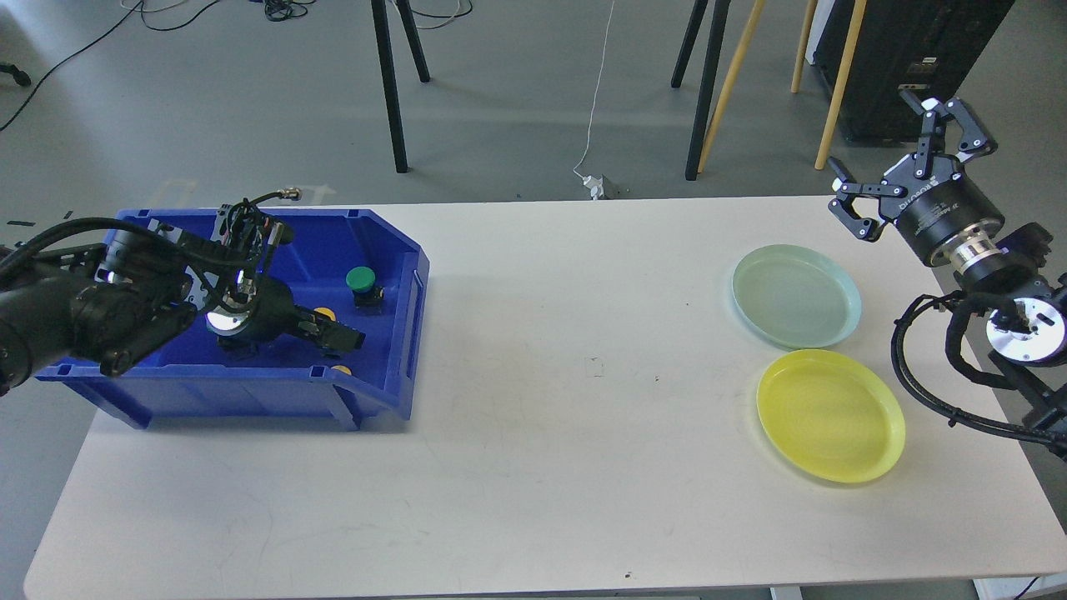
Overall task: Pass button and place on color plate
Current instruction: 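Close the left gripper on the yellow button inside the bin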
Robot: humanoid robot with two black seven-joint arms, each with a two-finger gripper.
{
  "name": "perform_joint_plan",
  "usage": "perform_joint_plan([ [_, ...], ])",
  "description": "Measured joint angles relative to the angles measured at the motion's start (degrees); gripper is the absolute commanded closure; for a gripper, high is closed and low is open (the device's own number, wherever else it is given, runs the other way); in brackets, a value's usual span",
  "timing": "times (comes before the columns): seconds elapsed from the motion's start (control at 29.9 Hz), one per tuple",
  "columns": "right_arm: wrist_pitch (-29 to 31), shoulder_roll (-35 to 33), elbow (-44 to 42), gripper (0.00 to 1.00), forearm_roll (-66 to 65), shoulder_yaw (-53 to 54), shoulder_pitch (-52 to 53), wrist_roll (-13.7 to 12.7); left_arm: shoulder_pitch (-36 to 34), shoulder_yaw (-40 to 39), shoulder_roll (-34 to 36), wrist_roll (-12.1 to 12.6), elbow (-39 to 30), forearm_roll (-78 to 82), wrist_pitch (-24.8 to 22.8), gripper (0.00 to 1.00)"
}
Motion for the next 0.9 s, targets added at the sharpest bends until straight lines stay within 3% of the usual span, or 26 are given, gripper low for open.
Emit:
perform_joint_plan([
  [0.17, 0.0, 0.0, 0.0, 0.00, 0.0, 0.8, -0.8, 0.0, 0.2, 0.0, -0.2, 0.0, 0.3, 0.1, 0.0, 0.45],
  [0.57, 0.0, 0.0, 0.2, 0.00, 0.0, 1.8, -2.3, 0.0, 0.3, 0.1, -0.6, 0.0, 1.3, 0.1, 2.4, 0.40],
  [0.73, 0.0, 0.0, 0.2, 0.00, 0.0, 2.1, -2.8, 0.0, 0.3, 0.0, -1.2, 0.0, 2.3, 0.0, 3.3, 0.46],
  [0.8, 0.0, 0.0, 0.2, 0.00, 0.0, 2.1, -3.0, 0.0, 0.3, 0.0, -1.3, 0.0, 2.6, 0.0, 3.9, 0.60],
  [0.83, 0.0, 0.0, 0.2, 0.00, 0.0, 2.1, -3.1, 0.0, 0.3, 0.0, -1.4, 0.0, 2.7, 0.0, 4.1, 0.80],
  [0.87, 0.0, 0.0, 0.2, 0.00, 0.0, 2.1, -3.1, 0.0, 0.3, 0.0, -1.4, 0.0, 2.7, 0.0, 4.2, 0.92],
  [0.9, 0.0, 0.0, 0.2, 0.00, 0.0, 2.1, -3.1, 0.0, 0.3, 0.0, -1.4, 0.0, 2.8, 0.0, 4.3, 0.94],
])
